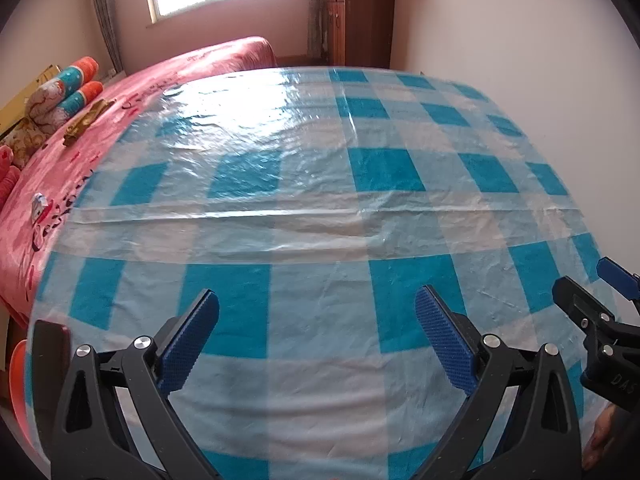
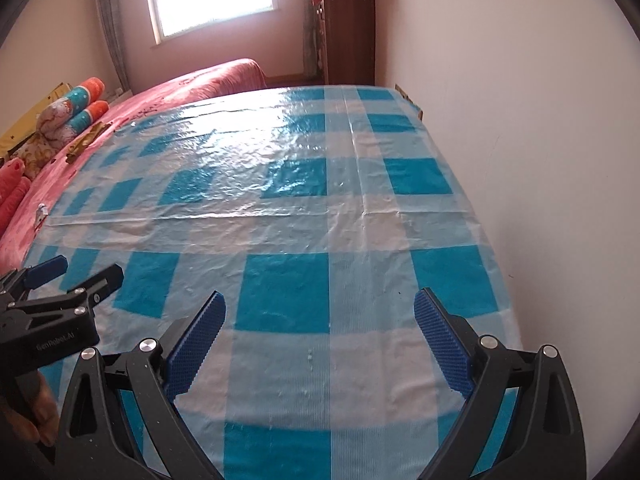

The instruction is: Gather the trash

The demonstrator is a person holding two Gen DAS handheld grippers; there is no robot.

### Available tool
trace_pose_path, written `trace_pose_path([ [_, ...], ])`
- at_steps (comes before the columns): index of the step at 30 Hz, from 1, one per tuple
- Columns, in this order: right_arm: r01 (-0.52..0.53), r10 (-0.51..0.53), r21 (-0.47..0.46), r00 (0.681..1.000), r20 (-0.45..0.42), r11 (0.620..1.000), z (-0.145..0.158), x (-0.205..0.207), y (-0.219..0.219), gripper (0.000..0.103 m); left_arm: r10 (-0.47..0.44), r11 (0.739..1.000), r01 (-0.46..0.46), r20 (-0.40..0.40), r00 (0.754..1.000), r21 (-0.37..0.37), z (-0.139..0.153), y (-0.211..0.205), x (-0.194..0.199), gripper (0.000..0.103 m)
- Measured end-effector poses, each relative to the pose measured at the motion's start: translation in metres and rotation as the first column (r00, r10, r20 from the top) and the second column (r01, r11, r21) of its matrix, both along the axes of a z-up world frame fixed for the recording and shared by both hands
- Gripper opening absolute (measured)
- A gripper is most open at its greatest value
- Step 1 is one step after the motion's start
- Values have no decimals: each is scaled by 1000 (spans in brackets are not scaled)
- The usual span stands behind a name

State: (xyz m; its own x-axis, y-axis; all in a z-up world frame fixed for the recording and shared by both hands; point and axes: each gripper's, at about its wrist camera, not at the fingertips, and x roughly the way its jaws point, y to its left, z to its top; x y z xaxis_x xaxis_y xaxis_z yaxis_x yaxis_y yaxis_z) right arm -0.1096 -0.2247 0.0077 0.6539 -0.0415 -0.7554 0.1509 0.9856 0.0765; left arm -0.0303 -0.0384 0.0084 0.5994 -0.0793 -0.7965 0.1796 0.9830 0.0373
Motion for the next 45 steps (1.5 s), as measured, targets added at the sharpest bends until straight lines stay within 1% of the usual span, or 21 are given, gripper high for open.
trace_pose_path([
  [2, 0, -1, -7, 1000, -16, 1000, -4, 6, 0, 94, -4, 1000, 4, -21, 1000, 6, -4, -4, 6, 99],
  [9, 6, -6, 0, 998, -63, 1000, -14, 20, -1, 94, -17, 1000, 17, -27, 999, 15, -7, -13, 18, 99],
  [12, -4, 1, -33, 997, -83, 999, -16, 23, 4, 97, -12, 1000, 12, -18, 1000, 11, -7, -13, 21, 99],
  [45, -6, 4, -24, 997, -83, 1000, -17, 27, 3, 99, -7, 1000, 7, -12, 1000, 10, -9, -15, 20, 99],
])
